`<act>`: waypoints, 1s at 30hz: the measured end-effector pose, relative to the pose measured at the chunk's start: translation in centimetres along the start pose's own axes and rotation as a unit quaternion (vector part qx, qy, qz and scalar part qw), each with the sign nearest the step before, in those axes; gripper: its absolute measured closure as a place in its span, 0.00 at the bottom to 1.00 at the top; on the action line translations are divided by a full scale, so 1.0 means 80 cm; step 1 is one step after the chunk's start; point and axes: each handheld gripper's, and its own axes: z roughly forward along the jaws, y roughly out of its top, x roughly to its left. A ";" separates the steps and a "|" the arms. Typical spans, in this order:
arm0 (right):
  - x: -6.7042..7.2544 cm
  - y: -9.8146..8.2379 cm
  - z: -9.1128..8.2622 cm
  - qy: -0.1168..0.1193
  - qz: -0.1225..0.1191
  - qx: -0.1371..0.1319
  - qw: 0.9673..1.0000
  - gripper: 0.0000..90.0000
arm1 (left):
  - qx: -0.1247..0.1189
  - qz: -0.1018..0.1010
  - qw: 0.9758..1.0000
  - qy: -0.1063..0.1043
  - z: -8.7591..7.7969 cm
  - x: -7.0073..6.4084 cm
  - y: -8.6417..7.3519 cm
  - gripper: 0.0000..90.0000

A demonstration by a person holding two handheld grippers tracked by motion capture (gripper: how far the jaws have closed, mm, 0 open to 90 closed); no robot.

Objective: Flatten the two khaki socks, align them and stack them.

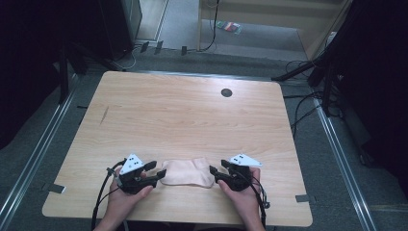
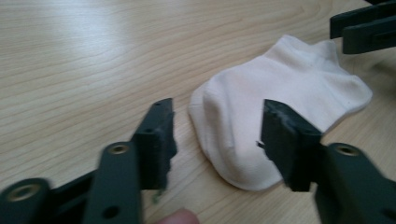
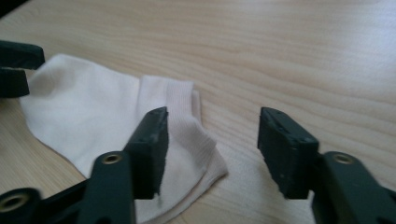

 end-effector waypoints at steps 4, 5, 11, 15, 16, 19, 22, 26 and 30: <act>-0.003 0.002 -0.007 -0.007 -0.003 -0.018 1.000 0.33 | -0.002 -0.013 1.000 0.017 -0.005 0.008 0.003 0.25; -0.004 0.004 -0.010 -0.007 0.000 -0.022 1.000 0.28 | -0.005 -0.015 1.000 0.018 -0.007 0.010 0.003 0.17; -0.017 0.007 -0.021 -0.002 0.008 -0.041 0.999 0.16 | -0.032 -0.030 0.999 0.022 -0.024 0.030 0.007 0.12; -0.030 0.007 -0.029 -0.014 0.020 -0.049 0.999 0.16 | -0.037 -0.048 0.998 0.034 -0.030 0.046 0.006 0.12; -0.034 0.007 -0.031 -0.017 0.023 -0.050 0.998 0.16 | -0.038 -0.050 0.997 0.037 -0.032 0.050 0.006 0.12; -0.041 0.006 -0.035 -0.028 0.028 -0.054 0.998 0.16 | -0.043 -0.053 0.997 0.047 -0.036 0.058 0.005 0.12; -0.053 0.004 -0.041 -0.042 0.034 -0.059 0.997 0.16 | -0.041 -0.051 0.996 0.059 -0.039 0.064 0.004 0.12; -0.071 0.002 -0.051 -0.060 0.044 -0.068 0.995 0.16 | -0.050 -0.060 0.994 0.072 -0.048 0.078 0.002 0.12; -0.084 0.000 -0.058 -0.083 0.047 -0.070 0.993 0.17 | -0.050 -0.064 0.993 0.082 -0.054 0.088 0.000 0.12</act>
